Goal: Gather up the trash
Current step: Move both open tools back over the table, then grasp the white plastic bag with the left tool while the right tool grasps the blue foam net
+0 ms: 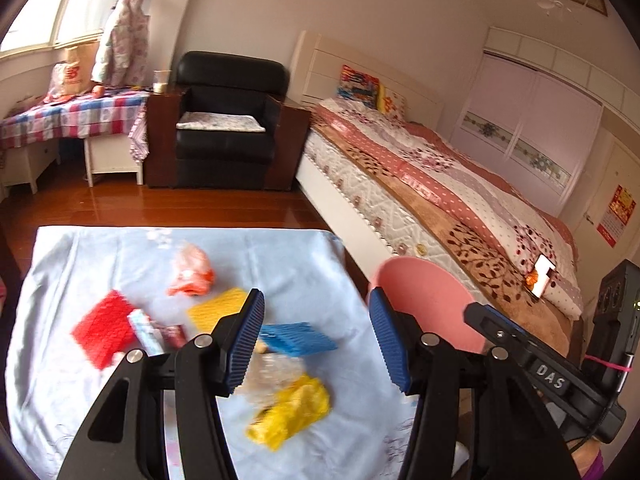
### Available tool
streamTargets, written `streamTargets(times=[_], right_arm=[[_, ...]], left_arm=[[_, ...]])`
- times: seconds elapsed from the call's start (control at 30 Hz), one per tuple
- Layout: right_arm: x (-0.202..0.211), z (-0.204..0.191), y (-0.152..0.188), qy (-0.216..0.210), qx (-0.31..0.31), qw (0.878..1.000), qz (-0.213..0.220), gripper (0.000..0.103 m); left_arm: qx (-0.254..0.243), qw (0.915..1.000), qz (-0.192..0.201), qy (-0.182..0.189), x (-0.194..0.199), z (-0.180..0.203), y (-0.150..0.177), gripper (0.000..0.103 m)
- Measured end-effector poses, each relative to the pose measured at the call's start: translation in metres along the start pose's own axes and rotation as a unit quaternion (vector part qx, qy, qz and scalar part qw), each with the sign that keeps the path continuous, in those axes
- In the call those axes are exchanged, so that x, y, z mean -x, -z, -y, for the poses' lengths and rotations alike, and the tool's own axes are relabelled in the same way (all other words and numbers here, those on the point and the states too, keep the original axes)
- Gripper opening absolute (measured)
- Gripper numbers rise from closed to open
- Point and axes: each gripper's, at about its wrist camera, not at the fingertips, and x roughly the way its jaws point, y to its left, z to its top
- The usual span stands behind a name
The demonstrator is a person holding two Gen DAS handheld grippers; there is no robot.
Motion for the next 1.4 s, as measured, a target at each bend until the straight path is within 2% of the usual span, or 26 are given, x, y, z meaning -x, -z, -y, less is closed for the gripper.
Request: streamTargets(times=[0.1, 0.3, 0.53, 0.67, 0.8, 1.0, 1.03, 1.07, 1.17, 1.4], right_arm=[[-0.008, -0.011, 0.007, -0.015, -0.005, 1.000, -0.014, 0.050], [-0.030, -0.030, 0.027, -0.029, 0.000, 0.998, -0.056, 0.051], [-0.051, -0.042, 0.036, -0.028, 0.026, 0.996, -0.085, 0.052], [-0.062, -0.045, 0.041, -0.037, 0.031, 0.994, -0.097, 0.052], [-0.073, -0.051, 0.043, -0.044, 0.033, 0.992, -0.112, 0.052], [-0.083, -0.064, 0.042, -0.048, 0.053, 0.990, -0.118, 0.052], [-0.084, -0.068, 0.042, -0.049, 0.060, 0.990, -0.118, 0.052], [-0.085, -0.072, 0.043, -0.050, 0.067, 0.990, -0.117, 0.052], [-0.088, -0.081, 0.043, -0.048, 0.085, 0.989, -0.115, 0.052], [-0.104, -0.098, 0.045, -0.035, 0.115, 0.986, -0.114, 0.052]], left_arm=[[0.009, 0.9996, 0.009, -0.025, 0.013, -0.026, 0.001, 0.054], [0.027, 0.9966, 0.020, -0.075, 0.033, -0.079, 0.009, 0.057], [0.055, 0.9927, 0.002, -0.107, 0.041, -0.125, 0.033, 0.057], [0.071, 0.9907, -0.024, -0.113, 0.035, -0.141, 0.050, 0.057], [0.068, 0.9901, -0.059, -0.108, 0.017, -0.141, 0.067, 0.057], [0.077, 0.9880, -0.083, -0.105, -0.004, -0.140, 0.080, 0.056], [0.080, 0.9874, -0.086, -0.106, -0.006, -0.143, 0.081, 0.053], [0.084, 0.9868, -0.090, -0.105, -0.009, -0.145, 0.082, 0.041], [0.093, 0.9857, -0.096, -0.102, -0.012, -0.153, 0.086, 0.030], [0.081, 0.9887, -0.092, -0.085, -0.006, -0.152, 0.087, 0.025]])
